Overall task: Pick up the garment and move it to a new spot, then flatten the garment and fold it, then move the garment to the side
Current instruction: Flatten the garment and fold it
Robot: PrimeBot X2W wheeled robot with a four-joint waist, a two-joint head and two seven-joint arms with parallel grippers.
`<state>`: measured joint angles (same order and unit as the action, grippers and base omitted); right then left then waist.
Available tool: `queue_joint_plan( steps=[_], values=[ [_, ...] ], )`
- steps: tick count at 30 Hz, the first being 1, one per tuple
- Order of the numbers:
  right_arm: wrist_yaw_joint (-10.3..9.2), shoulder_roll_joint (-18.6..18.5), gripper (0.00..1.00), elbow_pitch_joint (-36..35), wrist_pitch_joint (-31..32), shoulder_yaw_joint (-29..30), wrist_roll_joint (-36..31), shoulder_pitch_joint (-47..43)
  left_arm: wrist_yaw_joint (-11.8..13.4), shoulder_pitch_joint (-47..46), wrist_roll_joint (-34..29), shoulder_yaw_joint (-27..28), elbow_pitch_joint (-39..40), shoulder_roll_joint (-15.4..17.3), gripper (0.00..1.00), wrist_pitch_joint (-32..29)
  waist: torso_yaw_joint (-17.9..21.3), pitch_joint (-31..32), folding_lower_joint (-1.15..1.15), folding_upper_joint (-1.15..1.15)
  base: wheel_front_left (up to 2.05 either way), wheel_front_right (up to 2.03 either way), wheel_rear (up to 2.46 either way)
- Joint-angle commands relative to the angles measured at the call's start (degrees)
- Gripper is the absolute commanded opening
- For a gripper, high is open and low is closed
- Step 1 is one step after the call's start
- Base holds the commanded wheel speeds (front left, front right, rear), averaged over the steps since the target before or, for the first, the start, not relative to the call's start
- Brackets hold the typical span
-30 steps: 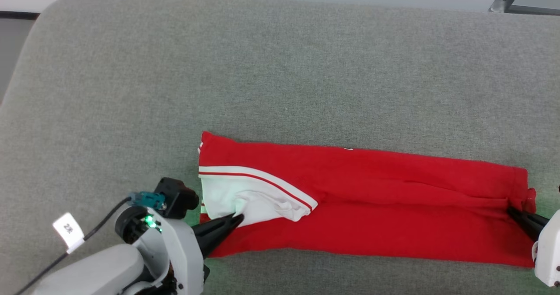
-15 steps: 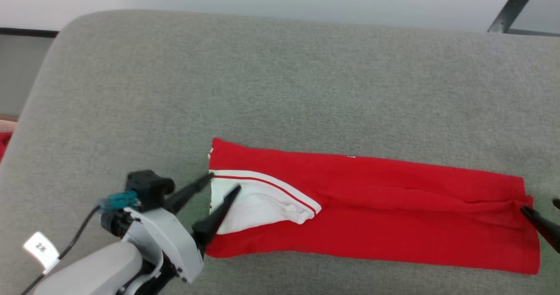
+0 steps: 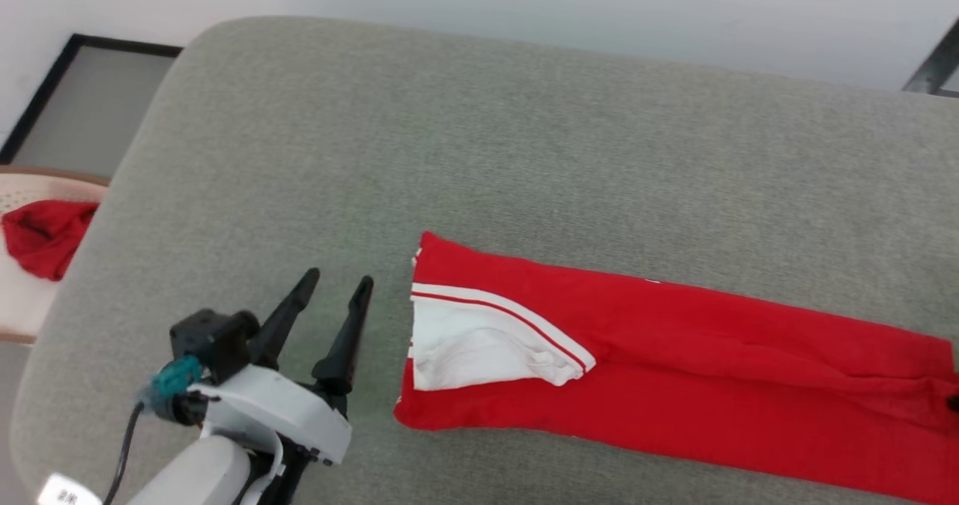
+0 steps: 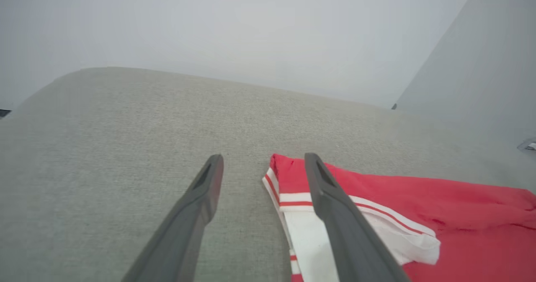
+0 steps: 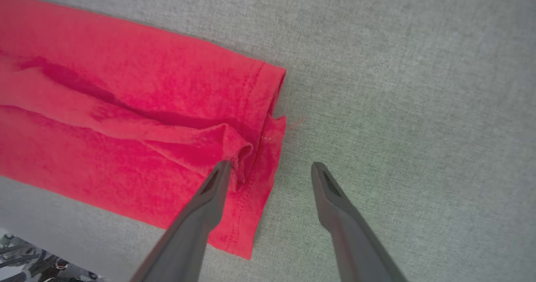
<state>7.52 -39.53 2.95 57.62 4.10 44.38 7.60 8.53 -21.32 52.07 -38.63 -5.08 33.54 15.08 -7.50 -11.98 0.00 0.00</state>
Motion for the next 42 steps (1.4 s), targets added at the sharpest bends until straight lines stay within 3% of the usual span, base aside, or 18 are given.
queue_joint_plan(
  steps=[1,9,16,23,24,25,26,28,30,42],
  values=[
    [-0.06,0.19,1.00,0.70,0.44,0.55,-0.34,0.14,-0.50,1.38,-1.83,1.47,-0.56,-0.76,1.00,0.04,-1.45,0.21,0.00,0.00,0.00,0.00,0.00],
    [-0.07,1.84,1.00,3.81,2.64,0.15,-1.53,-1.02,-1.69,5.94,-13.29,10.68,-3.77,-6.13,1.00,0.05,-3.10,0.02,0.00,0.00,0.00,0.00,0.00],
    [-0.07,3.52,1.00,6.71,2.36,0.25,-2.20,-1.73,-4.76,7.54,-21.18,15.27,-6.46,-10.06,1.00,0.06,-2.95,-0.16,0.00,0.00,0.00,0.00,0.00],
    [-0.07,6.02,1.00,9.56,1.16,-0.77,-3.21,-0.74,-8.17,7.62,-24.94,18.92,-8.51,-13.10,1.00,0.06,-2.32,-0.21,0.00,0.00,0.00,0.00,0.00],
    [-0.07,6.23,0.84,9.85,1.02,-1.00,-3.34,-0.52,-8.51,7.54,-25.39,19.40,-8.73,-13.39,1.00,0.06,-2.27,-0.26,0.00,0.00,0.00,0.00,0.00],
    [-0.07,6.48,0.55,10.09,0.85,-1.32,-3.42,-0.32,-8.85,7.47,-25.82,19.85,-8.90,-13.71,1.00,0.06,-2.22,-0.30,0.00,0.00,0.00,0.00,0.00],
    [-0.07,6.68,0.45,10.17,0.46,-1.68,-3.52,-0.13,-9.18,7.41,-26.31,20.26,-9.05,-14.07,1.00,0.06,-2.22,-0.36,0.00,0.00,0.00,0.00,0.00],
    [-0.07,7.04,0.14,10.65,-0.21,-2.14,-3.77,0.29,-9.92,7.37,-26.88,21.07,-9.28,-14.69,1.00,0.06,-2.25,-0.46,0.00,0.00,0.00,0.00,0.00],
    [-0.07,7.35,0.02,11.13,-0.72,-2.70,-3.80,0.47,-10.62,7.44,-27.55,21.82,-9.54,-15.24,1.00,0.06,-2.29,-0.57,0.00,0.00,0.00,0.00,0.00],
    [-0.07,7.36,0.00,12.48,-2.99,-3.24,-2.92,2.23,-13.05,8.26,-30.11,25.90,-10.17,-18.08,1.00,0.06,-1.76,-0.88,0.00,0.00,0.00,0.00,0.00]
  ],
)
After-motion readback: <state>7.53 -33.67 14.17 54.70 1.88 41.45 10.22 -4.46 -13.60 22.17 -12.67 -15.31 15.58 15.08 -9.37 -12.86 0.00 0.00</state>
